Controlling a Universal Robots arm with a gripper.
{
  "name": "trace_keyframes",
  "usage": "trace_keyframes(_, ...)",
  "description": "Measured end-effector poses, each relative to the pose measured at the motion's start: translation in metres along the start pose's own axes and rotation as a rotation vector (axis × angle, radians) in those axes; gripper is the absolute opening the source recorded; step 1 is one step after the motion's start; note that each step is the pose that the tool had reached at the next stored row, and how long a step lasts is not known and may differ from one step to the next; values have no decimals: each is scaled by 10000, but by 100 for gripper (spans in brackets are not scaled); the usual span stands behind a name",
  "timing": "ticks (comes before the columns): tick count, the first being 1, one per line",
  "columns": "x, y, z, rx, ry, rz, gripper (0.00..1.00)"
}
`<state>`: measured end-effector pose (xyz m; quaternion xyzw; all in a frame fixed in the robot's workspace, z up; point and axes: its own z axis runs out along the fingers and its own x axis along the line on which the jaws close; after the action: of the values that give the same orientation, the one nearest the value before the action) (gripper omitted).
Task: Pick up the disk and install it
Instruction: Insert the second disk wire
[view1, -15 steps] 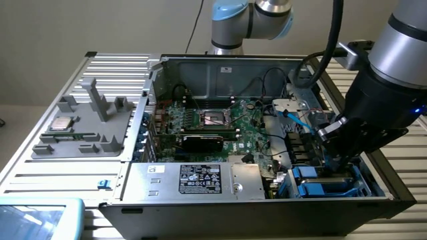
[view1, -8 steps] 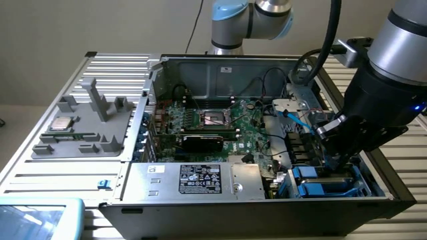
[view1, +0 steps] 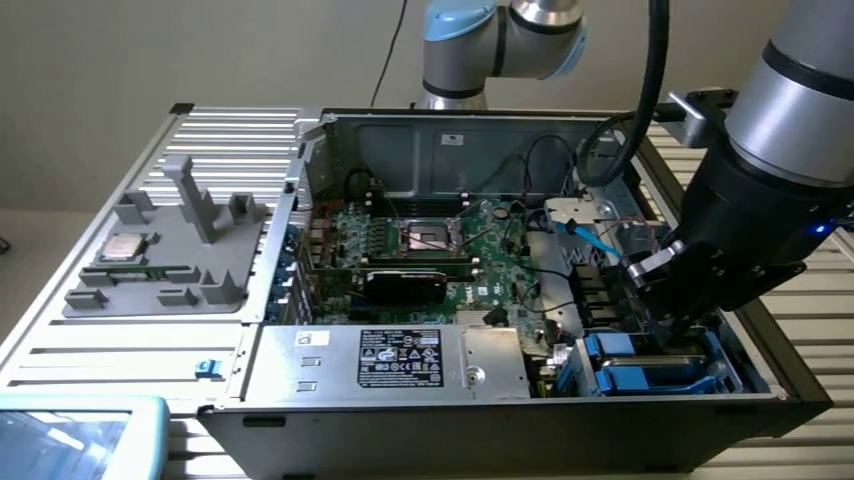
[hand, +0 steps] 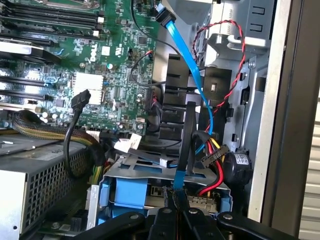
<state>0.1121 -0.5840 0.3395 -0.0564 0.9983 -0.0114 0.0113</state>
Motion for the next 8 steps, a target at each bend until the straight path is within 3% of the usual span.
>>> trace_keyframes(3, 1, 1, 39, 20, 3, -1, 11)
trace_keyframes(8, 0, 1, 3, -56, -8, 3, 11)
